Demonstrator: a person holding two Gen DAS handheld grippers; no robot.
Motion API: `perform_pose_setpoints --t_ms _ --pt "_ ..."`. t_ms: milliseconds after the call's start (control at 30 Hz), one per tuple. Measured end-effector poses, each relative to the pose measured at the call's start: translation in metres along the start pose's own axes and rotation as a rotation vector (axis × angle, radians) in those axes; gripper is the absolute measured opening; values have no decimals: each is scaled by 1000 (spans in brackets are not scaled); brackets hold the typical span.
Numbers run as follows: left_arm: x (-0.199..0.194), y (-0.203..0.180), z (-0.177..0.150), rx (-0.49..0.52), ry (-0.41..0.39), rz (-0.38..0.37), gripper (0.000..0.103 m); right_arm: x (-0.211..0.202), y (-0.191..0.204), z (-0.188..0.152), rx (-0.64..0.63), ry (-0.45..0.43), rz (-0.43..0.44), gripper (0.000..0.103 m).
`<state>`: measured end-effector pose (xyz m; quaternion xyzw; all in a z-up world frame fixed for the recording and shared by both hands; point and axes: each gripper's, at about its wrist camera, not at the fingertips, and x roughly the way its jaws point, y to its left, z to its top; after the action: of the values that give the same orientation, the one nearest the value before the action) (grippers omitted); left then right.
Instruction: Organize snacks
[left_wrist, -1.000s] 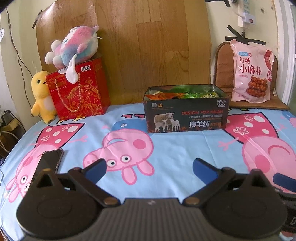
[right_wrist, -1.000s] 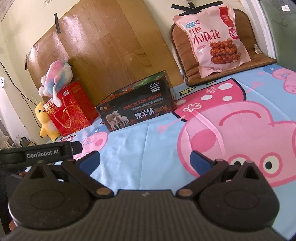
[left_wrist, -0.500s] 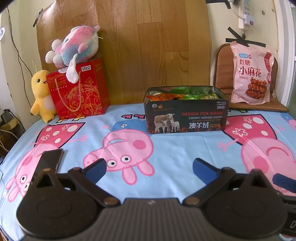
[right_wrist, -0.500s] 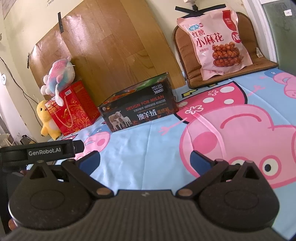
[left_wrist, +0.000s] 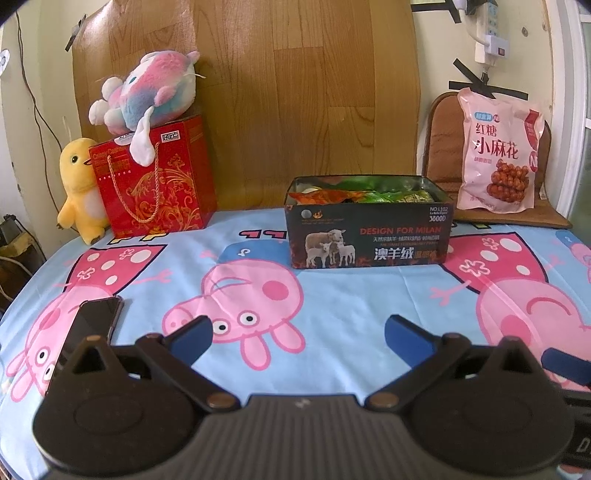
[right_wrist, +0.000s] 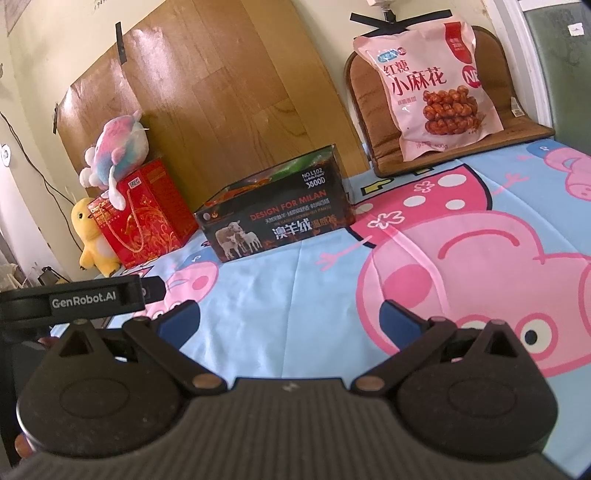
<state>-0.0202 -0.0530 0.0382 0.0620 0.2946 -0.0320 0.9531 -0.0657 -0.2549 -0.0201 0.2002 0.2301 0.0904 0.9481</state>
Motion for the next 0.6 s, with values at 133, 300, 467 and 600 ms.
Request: perform_pose_setpoints --t_ms 133,300,467,600 --pt "0 1 0 -3 2 -2 103 0 1 1 -2 2 -1 103" --pt "1 2 1 -8 2 -2 103 -1 2 2 -5 -5 -1 103" --pt "2 3 2 -11 6 -4 103 -3 3 4 -7 -16 -6 103" --pt "2 3 2 -10 8 -3 103 -4 3 5 -6 -18 -9 103"
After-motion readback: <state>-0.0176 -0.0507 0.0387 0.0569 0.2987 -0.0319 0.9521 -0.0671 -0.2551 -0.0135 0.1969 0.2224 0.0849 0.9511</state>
